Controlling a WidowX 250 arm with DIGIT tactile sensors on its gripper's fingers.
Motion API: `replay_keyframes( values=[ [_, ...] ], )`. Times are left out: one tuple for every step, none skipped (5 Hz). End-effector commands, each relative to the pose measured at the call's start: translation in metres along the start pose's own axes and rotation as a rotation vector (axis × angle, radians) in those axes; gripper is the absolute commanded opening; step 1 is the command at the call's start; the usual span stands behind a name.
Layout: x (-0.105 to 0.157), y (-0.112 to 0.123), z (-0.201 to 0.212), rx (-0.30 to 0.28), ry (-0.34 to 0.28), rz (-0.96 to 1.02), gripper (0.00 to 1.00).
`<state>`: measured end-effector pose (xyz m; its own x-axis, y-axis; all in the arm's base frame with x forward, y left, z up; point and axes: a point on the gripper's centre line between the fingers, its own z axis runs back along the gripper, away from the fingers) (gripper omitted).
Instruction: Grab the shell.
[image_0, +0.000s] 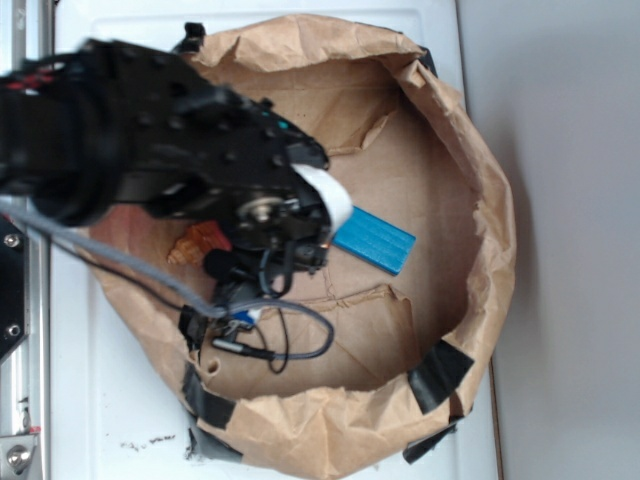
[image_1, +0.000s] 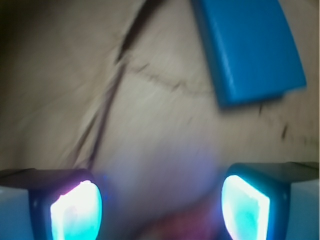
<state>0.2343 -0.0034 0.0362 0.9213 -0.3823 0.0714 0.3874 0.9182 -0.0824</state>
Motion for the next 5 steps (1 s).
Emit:
replay_keyframes(
  values=[
    [-0.013,0.014,0.037,0.038,-0.108,0.130,1.00],
    [-0.013,0.016,0.040,0.049,-0.109,0.153,1.00],
    [-0.012,0.014,0.031,0.040,-0.082,0.157,1.00],
    [-0.010,0.008,0.025,0.050,-0.077,0.130,1.00],
    [-0.008,0.004,0.016,0.051,-0.063,0.087,1.00]
  ],
)
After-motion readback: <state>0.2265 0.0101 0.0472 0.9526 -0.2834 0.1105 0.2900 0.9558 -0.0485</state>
